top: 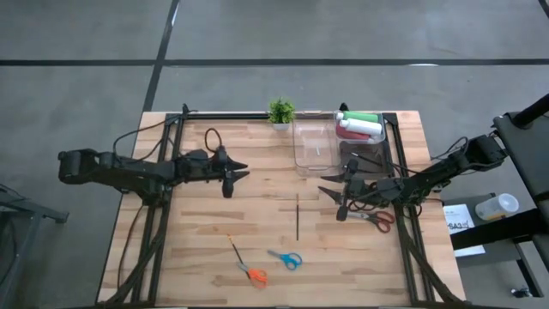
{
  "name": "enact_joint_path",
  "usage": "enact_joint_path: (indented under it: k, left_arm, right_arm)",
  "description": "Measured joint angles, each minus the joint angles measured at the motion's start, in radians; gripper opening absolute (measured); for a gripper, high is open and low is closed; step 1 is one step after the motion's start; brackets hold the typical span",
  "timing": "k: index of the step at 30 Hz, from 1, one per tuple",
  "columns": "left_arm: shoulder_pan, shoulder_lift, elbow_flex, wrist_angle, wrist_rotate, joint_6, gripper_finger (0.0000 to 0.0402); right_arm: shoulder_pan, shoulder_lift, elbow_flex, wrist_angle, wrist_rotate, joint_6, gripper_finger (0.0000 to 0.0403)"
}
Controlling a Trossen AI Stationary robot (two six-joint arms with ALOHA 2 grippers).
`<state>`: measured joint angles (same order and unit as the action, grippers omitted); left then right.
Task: Pick & Place Paint Supplies
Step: Put the left gold paintbrush into the black bin
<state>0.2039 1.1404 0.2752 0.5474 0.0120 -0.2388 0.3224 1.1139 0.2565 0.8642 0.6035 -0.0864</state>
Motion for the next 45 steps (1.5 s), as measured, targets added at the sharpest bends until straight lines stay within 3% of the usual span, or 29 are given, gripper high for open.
enact_joint_path:
  k: [14,20,29,31,34,39,42,45]
  left_arm:
    - [0.000,0.000,-0.001,-0.268,0.000,0.000,0.0138]
    - [0.000,0.000,-0.001,-0.356,0.000,0.001,0.0139]
    - [0.000,0.000,-0.001,-0.369,0.000,0.003,0.0139]
    - [0.000,0.000,-0.001,-0.368,0.000,0.003,0.0139]
    - [0.000,0.000,-0.001,-0.368,0.000,0.003,0.0139]
    - [0.001,0.000,-0.001,-0.367,0.000,0.003,0.0139]
    - [0.001,0.000,-0.001,-0.366,0.000,0.003,0.0139]
    - [0.001,0.000,-0.001,-0.365,0.000,0.003,0.0139]
  right_arm:
    - [0.000,0.000,0.000,0.000,0.000,0.001,0.0142]
    - [-0.001,0.000,0.000,0.009,-0.006,0.256,0.0142]
    - [-0.002,0.001,0.013,-0.013,-0.009,0.327,0.0142]
    - [-0.002,0.001,0.056,-0.091,-0.002,0.374,0.0142]
    - [-0.002,0.002,0.168,-0.392,0.009,0.464,0.0142]
    - [-0.003,0.079,0.412,-0.896,0.063,0.828,0.0142]
    - [-0.012,0.161,0.544,-1.088,0.084,1.009,0.0142]
    - [-0.022,0.255,0.662,-1.221,0.074,1.061,0.0142]
